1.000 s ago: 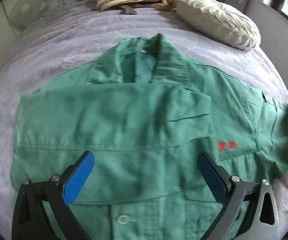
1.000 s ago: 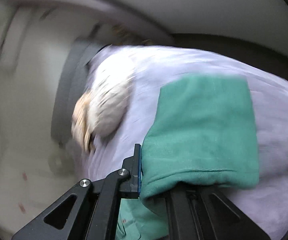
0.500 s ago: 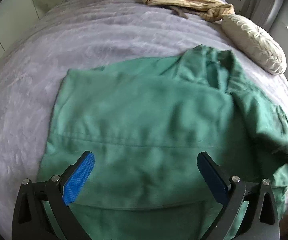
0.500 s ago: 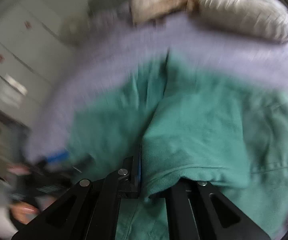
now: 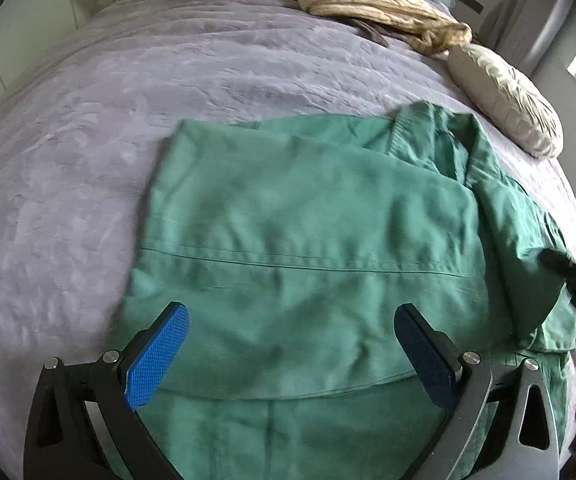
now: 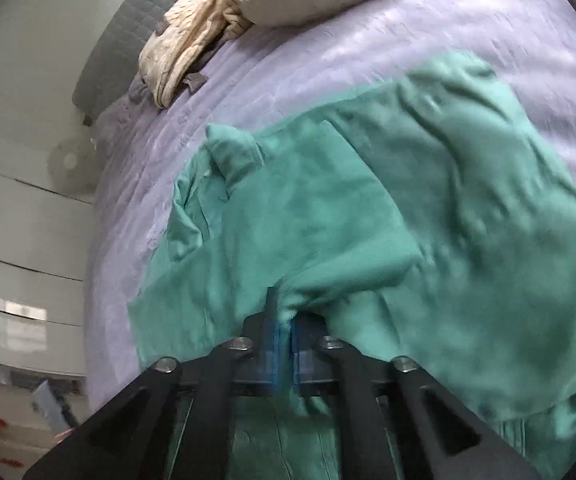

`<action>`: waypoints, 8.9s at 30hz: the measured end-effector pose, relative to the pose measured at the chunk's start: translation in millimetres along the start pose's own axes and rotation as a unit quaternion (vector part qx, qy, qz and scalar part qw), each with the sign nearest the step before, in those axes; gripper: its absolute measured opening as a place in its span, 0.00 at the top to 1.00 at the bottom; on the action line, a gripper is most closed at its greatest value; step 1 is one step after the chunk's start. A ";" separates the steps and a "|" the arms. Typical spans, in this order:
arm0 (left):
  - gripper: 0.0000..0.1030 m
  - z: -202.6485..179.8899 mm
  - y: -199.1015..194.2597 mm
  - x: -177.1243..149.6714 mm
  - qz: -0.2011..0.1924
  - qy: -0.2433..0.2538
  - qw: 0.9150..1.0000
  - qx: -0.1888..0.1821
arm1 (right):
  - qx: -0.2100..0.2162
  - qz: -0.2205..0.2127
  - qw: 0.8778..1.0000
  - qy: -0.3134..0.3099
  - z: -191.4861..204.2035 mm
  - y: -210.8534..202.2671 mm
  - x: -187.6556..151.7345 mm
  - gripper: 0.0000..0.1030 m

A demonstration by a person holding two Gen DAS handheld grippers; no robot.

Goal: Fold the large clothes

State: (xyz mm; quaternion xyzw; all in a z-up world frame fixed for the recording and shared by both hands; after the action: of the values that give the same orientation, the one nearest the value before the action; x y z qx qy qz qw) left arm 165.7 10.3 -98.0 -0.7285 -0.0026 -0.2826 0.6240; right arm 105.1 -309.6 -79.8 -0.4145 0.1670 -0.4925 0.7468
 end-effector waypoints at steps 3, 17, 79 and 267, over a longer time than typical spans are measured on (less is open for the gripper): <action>0.00 16.4 -9.4 -4.7 -0.007 -0.009 1.000 0.013 | -0.019 -0.014 0.988 -0.155 73.1 7.3 -30.5 0.95; 0.00 42.1 -6.5 -19.5 0.011 -0.024 1.000 0.008 | -0.113 0.091 0.888 -0.436 106.4 57.4 -166.2 0.44; 0.75 -81.7 51.4 30.6 0.037 0.103 0.994 -0.008 | -0.077 -0.009 0.996 0.039 -138.1 -29.7 107.3 0.96; 0.74 68.8 -170.0 -151.6 0.030 -0.073 0.961 -0.265 | 0.202 0.120 0.964 0.125 -114.1 -221.5 -181.3 0.90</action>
State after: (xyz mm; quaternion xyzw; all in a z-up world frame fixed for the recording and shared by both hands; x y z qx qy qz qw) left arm 5.8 163.4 -10.8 -0.8861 0.0489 -0.2000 0.4152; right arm -185.4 -241.0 -3.5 -0.1671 0.2041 -0.4709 0.8418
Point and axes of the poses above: each gripper's, at about its wrist camera, not at the fingertips, and y roughly the way its jaws point, z to its left, x to its top, the point moved 2 cm from there along y, roughly the way its jaws point, and after that the axes turned 11 degrees about y, right-handed, at the moved point
